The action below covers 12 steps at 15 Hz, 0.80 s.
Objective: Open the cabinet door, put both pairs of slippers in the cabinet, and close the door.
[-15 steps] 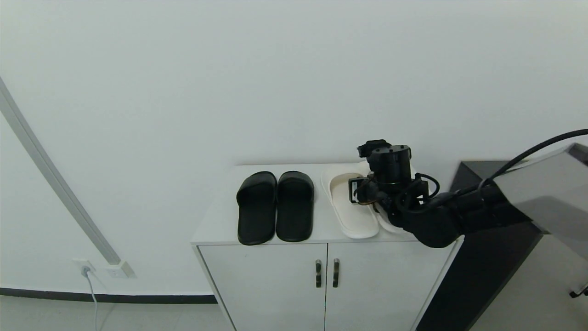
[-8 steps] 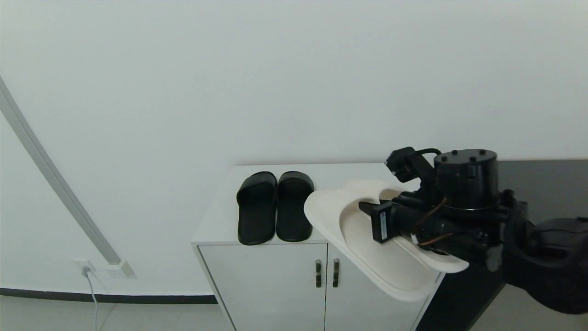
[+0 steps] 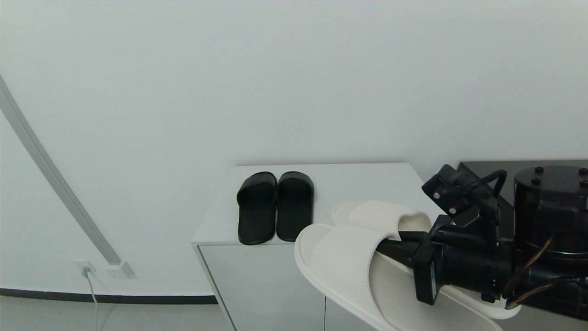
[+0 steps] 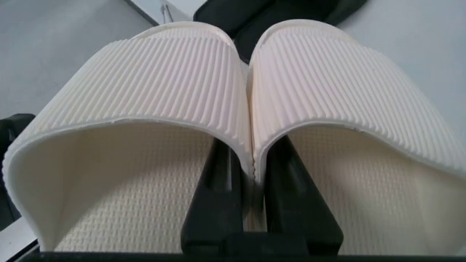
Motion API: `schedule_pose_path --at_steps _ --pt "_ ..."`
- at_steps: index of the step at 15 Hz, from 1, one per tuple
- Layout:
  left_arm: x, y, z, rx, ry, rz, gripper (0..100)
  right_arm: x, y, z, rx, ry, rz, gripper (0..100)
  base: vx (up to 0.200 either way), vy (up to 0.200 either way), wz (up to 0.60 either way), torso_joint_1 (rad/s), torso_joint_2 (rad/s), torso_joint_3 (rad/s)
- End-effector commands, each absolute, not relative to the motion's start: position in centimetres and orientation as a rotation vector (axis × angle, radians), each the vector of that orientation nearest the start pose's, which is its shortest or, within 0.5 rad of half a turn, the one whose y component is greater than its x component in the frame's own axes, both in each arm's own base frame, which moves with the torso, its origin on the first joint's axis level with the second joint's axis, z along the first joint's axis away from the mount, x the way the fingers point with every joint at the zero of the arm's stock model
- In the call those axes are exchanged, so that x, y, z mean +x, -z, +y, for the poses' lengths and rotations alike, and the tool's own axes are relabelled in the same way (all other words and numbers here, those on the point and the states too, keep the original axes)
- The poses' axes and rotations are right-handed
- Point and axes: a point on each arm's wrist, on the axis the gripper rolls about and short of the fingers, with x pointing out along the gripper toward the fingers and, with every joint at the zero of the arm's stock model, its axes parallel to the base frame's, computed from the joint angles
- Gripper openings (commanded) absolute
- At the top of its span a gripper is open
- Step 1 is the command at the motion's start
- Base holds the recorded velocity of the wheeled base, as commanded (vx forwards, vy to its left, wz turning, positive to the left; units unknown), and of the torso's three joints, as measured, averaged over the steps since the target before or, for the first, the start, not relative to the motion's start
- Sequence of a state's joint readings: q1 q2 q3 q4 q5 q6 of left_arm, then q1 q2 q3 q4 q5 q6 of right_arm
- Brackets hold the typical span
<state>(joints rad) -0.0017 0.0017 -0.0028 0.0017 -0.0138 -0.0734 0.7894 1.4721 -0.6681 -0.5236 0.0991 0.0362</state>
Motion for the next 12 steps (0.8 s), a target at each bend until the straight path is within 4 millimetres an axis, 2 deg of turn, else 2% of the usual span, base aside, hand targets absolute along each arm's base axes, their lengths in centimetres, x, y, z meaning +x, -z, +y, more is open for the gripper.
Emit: schedule_pose_path --at_steps 1,3,6,12 --pt "-2.3 -7.6 0.0 -0.074 0.015 0.001 0 16.8 -19.7 17.4 -0.064 -0.880 0.288 0 0.000 0.000 0.00 0.000 0.00 0.000" --pt "-2.3 -7.6 0.0 -0.074 0.015 0.001 0 16.8 -19.6 17.4 -0.064 -0.881 0.291 0 0.000 0.000 0.00 0.000 0.00 0.000" --pt "-2.3 -7.6 0.0 -0.074 0.015 0.001 0 16.8 -19.3 17.4 -0.070 -0.880 0.302 0 -0.200 0.000 0.00 0.014 0.01 -0.004" --pt "-2.3 -7.6 0.0 -0.074 0.015 0.001 0 16.4 -18.6 17.2 -0.083 -0.883 0.324 0 0.000 0.000 0.00 0.000 0.00 0.000"
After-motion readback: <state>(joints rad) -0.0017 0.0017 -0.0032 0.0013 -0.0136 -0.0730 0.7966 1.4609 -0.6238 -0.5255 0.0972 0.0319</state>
